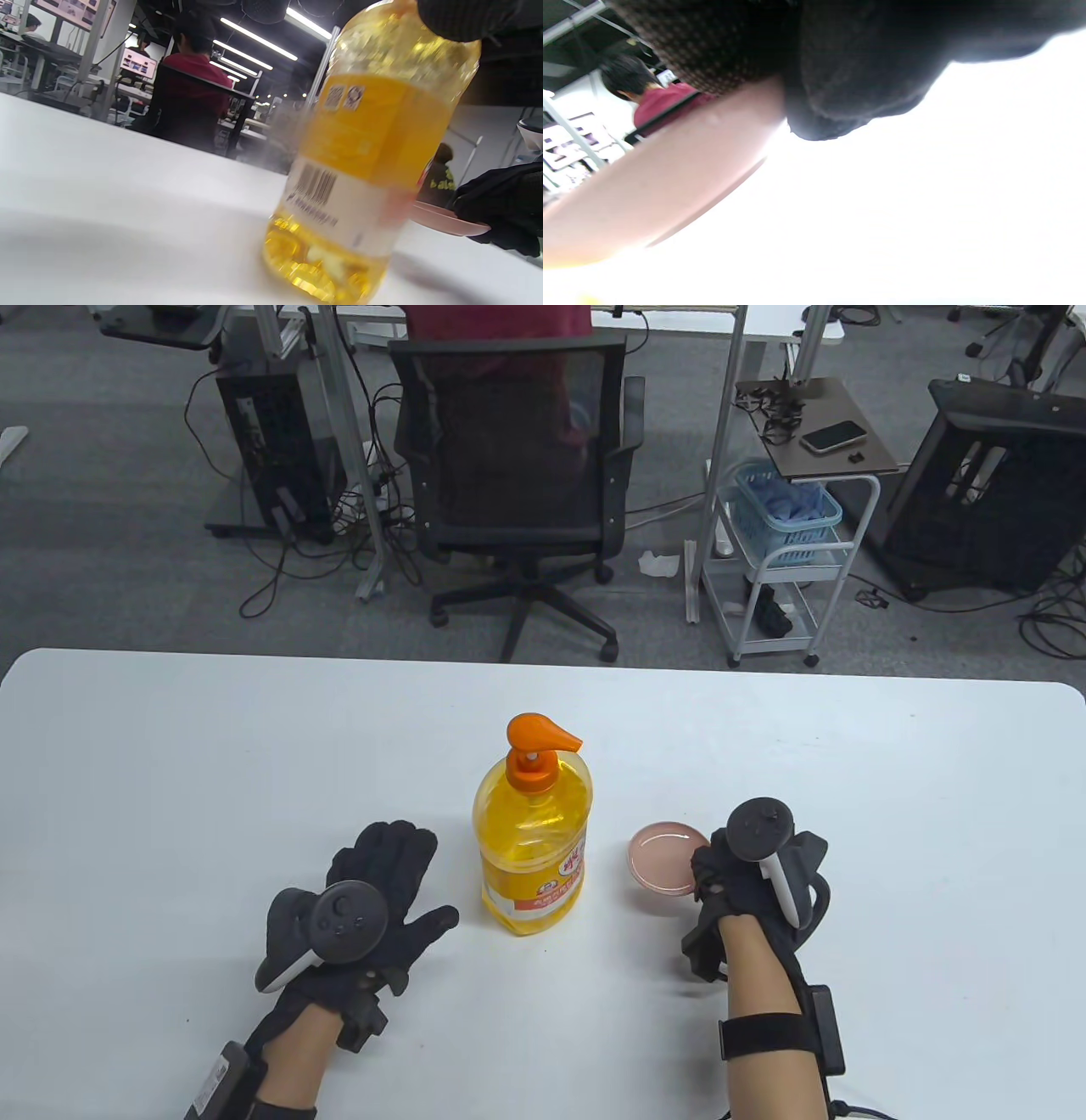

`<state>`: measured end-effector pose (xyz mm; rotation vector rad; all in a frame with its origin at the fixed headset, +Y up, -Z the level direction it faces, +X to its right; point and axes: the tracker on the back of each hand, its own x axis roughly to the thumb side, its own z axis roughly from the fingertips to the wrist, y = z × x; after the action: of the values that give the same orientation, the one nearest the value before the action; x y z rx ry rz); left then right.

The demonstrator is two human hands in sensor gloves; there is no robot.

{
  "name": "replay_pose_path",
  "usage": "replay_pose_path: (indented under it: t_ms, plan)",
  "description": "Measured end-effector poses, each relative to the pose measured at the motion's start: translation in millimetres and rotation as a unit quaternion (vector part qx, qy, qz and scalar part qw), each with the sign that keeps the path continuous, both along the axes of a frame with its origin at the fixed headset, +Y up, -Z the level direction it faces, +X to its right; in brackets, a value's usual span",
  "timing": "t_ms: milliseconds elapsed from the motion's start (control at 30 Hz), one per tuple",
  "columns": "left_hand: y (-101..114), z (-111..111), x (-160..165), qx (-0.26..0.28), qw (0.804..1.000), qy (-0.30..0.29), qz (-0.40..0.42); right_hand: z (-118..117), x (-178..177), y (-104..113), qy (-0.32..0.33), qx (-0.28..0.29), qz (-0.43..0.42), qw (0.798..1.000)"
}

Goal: Press dish soap pump onto seasoning dish

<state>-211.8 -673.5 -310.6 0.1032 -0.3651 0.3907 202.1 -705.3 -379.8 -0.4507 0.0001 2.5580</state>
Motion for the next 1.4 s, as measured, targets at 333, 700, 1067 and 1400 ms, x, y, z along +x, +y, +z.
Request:
replay_pose_path:
  t_ms: [333,700,1067,1400]
  plan:
    - [99.0,-19.2,48.9,0.045,0.994,-0.046,0.084,26.1,-40.3,124.9,0.085,0.100,-0.047,0.990]
    - [110.5,-51.6,81.0,-0.024,0.989,-0.089,0.119,25.0,-64.0,163.0,0.090,0.108,-0.043,0.989]
    - [112.8,-47.3,78.7,0.012,0.990,-0.079,0.119,23.6,-65.4,169.7,0.098,0.103,-0.054,0.988]
    - [111.3,-43.0,84.2,0.009,0.995,-0.062,0.084,25.5,-67.7,173.2,0.099,0.101,-0.044,0.989]
